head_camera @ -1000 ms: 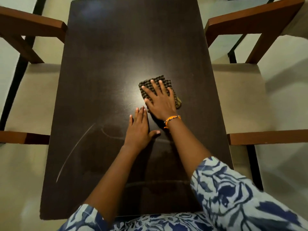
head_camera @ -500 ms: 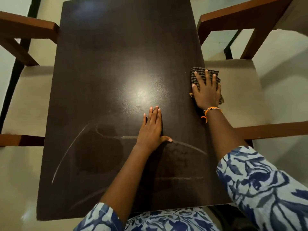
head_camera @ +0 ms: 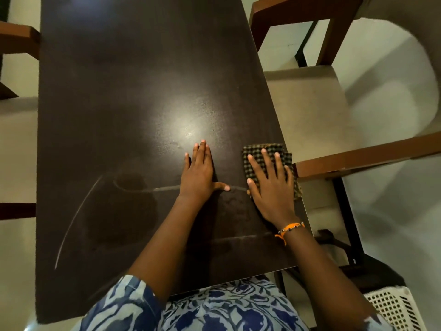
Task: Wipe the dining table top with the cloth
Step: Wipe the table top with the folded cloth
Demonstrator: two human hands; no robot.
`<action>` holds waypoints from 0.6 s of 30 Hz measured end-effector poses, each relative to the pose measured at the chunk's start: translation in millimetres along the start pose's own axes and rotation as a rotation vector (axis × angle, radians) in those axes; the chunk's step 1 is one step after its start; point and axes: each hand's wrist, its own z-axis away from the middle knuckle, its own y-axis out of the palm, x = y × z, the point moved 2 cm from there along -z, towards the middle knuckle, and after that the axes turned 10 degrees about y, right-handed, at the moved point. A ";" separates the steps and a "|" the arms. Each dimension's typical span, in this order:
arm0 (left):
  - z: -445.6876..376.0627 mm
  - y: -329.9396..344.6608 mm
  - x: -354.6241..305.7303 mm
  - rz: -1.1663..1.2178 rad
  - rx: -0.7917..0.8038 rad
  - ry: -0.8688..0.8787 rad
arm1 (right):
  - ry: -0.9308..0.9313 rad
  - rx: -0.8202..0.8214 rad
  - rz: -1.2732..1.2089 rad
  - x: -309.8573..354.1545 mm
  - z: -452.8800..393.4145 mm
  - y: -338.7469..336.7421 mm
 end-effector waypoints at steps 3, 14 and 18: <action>1.5 1.7 2.0 -0.009 -0.020 0.012 | -0.068 0.012 0.042 -3.9 -11.2 -4.8; 58.9 8.6 53.1 0.045 -0.118 -0.085 | -0.020 -0.023 -0.030 107.1 -76.7 0.6; 77.6 9.5 75.0 0.073 -0.134 -0.159 | -0.223 0.045 -0.030 185.0 -46.5 19.4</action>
